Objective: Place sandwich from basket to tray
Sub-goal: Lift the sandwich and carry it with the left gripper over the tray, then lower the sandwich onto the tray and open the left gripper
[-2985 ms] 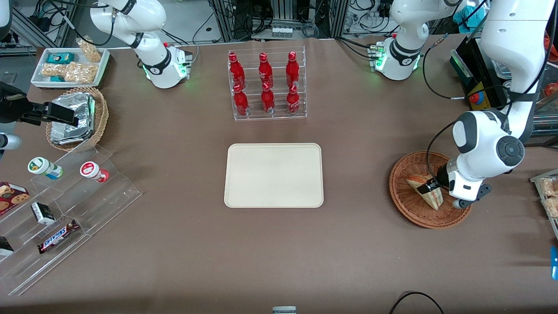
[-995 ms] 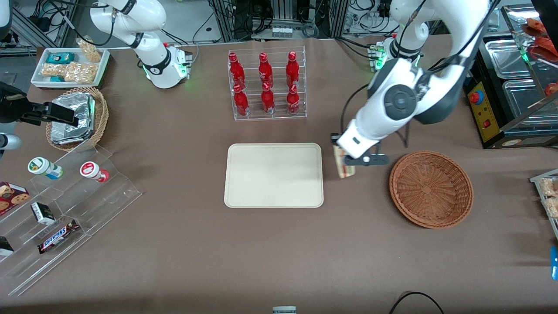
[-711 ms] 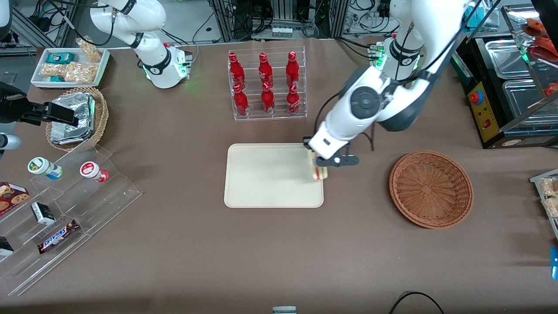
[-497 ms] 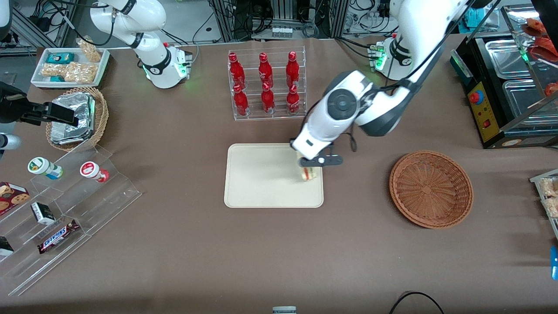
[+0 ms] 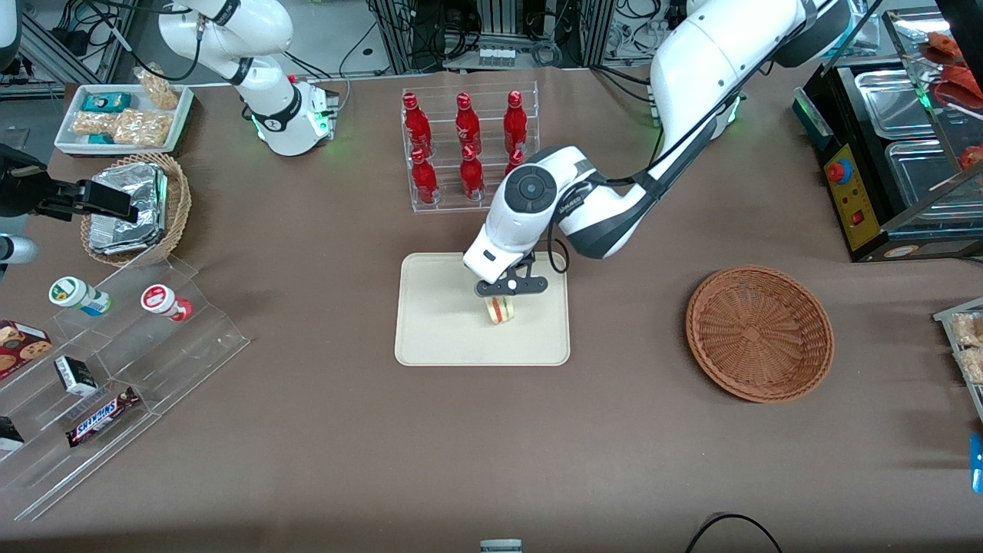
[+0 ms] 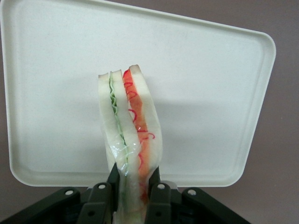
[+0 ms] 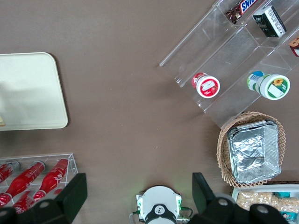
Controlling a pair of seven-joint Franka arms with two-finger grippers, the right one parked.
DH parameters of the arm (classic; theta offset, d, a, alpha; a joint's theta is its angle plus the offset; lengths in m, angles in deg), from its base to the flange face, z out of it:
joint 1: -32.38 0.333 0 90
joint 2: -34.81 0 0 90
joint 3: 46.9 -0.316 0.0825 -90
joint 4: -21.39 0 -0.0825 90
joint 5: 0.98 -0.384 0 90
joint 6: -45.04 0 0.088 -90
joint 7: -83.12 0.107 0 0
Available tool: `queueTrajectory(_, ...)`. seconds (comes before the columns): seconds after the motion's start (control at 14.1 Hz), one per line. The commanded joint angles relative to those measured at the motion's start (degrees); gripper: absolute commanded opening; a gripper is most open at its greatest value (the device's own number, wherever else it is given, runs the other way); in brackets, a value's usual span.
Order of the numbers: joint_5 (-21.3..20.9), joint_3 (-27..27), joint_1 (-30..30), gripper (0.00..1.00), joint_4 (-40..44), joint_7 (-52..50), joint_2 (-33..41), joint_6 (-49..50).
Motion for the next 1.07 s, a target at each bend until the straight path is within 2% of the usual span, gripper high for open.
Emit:
queueTrajectory(0.0, -1.17, -0.26, -0.57, 0.28, 1.76, -0.32, -1.97, -0.25)
queueTrajectory(0.28, -0.47, -0.34, 1.45, 0.3, 1.68, 6.17, -4.08, -6.13)
queueTrajectory(0.71, -0.91, -0.34, 0.92, 0.31, 1.41, 8.03, -4.78, -5.88)
queueTrajectory(0.85, -0.91, -0.26, 0.75, 0.35, 1.41, 7.85, -5.22, -5.88)
queueTrajectory(0.92, -0.82, -0.26, 0.22, 0.43, 1.41, 7.16, -5.23, -5.88)
queueTrajectory(0.99, -0.65, -0.26, -0.3, 0.46, 1.41, 6.72, -5.23, -5.97)
